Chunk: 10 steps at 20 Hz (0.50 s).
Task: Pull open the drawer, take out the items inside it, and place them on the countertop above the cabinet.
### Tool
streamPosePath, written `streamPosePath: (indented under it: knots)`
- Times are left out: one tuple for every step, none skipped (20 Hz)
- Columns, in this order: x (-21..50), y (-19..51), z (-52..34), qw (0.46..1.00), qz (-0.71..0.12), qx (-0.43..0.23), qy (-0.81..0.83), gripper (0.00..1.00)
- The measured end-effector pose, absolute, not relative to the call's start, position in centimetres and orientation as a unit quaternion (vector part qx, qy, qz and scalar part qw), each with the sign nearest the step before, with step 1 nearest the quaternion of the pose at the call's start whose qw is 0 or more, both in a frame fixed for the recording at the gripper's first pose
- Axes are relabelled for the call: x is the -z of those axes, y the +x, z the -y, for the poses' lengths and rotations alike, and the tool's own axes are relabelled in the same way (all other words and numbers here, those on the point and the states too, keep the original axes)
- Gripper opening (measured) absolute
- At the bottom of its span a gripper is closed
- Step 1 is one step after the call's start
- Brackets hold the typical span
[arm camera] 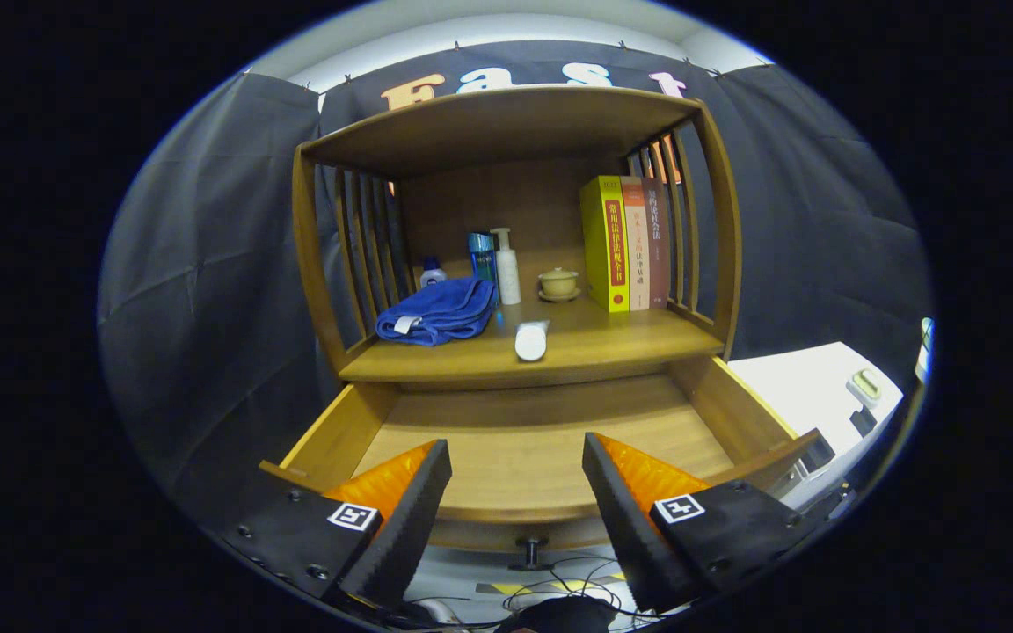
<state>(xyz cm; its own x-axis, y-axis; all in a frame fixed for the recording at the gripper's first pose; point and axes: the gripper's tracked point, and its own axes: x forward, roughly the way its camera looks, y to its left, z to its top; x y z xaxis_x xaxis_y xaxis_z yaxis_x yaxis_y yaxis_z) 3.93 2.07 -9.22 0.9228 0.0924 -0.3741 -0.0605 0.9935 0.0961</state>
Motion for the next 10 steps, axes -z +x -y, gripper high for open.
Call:
streamPosePath:
  knots:
    - [9.8,3.4,-2.0,0.979,-0.197,-0.037,0.043,0.98]
    - [10.5,2.8,-2.1,0.978,-0.201,-0.037,0.043,0.98]
    - [11.4,2.3,-2.3,0.977,-0.208,-0.038,0.041,0.98]
    - [12.2,1.8,-2.2,0.975,-0.215,-0.036,0.036,0.98]
    - [12.9,1.5,-2.3,0.974,-0.22,-0.036,0.033,0.98]
    - [13.4,1.3,-2.5,0.974,-0.223,-0.037,0.031,0.99]
    - [13.8,1.2,-2.5,0.974,-0.224,-0.035,0.027,0.99]
    - [14.4,1.1,-2.3,0.973,-0.226,-0.031,0.021,0.99]
    - [14.8,1.0,-2.3,0.973,-0.229,-0.03,0.013,0.99]
    - [15.3,1.0,-2.4,0.972,-0.231,-0.028,0.007,0.99]
